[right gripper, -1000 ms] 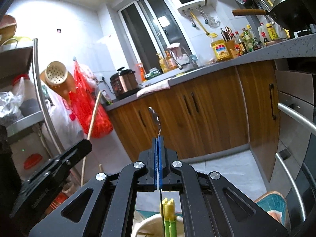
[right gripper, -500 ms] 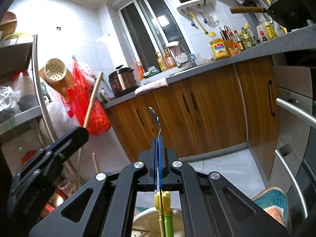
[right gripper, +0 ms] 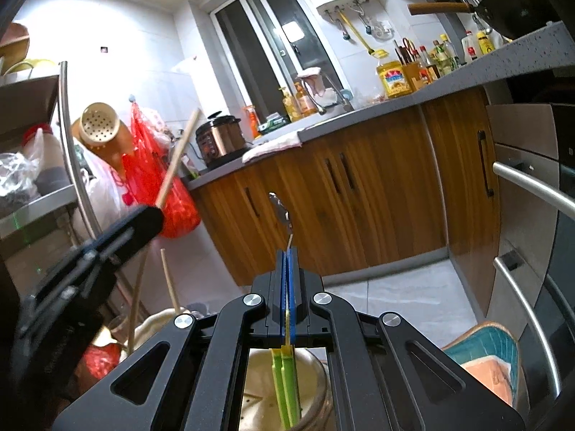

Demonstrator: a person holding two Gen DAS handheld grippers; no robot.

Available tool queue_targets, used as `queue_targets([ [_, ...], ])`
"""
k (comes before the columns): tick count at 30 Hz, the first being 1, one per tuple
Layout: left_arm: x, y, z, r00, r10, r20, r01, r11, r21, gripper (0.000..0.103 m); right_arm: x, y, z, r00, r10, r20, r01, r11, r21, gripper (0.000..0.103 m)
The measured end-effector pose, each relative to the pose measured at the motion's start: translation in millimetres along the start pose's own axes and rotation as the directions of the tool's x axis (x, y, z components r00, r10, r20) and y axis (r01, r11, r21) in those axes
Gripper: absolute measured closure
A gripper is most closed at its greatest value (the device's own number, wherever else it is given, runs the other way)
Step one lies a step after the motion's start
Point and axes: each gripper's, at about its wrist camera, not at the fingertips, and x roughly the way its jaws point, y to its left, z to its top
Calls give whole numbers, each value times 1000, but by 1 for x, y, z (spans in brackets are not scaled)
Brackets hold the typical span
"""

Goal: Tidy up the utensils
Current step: 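Lower chopstick into tall cup with left tool while right tool lowers flower spoon into short cup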

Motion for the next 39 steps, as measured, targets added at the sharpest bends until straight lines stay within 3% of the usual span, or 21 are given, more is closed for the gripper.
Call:
queue_targets([
  [4,2,13,-8,999,-16,-51,12,997,-78,97,-6,1,-2,1000,18,-10,-18,1000,-7,101],
  [13,-2,28,-14,983,-48,-178,19,987,-159,97,-25,5,-8,998,50,-45,-52,998,-40,101],
  [18,-9,33,-17,982,-77,-171,43,979,-197,97,-30,5,-8,997,65,-42,-66,997,-29,101],
  [21,-12,42,-20,978,-123,-167,75,961,-267,97,-33,4,-6,997,76,-33,-76,997,-8,101],
  [27,-16,54,-22,977,-148,-152,93,942,-323,97,-34,7,-4,997,76,-27,-76,997,-15,101],
  [32,-12,59,-6,991,-121,-49,97,935,-342,97,-34,8,-4,997,77,-32,-77,997,-11,101],
  [39,8,40,-2,1000,-25,6,26,968,-249,97,-29,12,-4,996,78,-37,-79,997,-18,101],
])
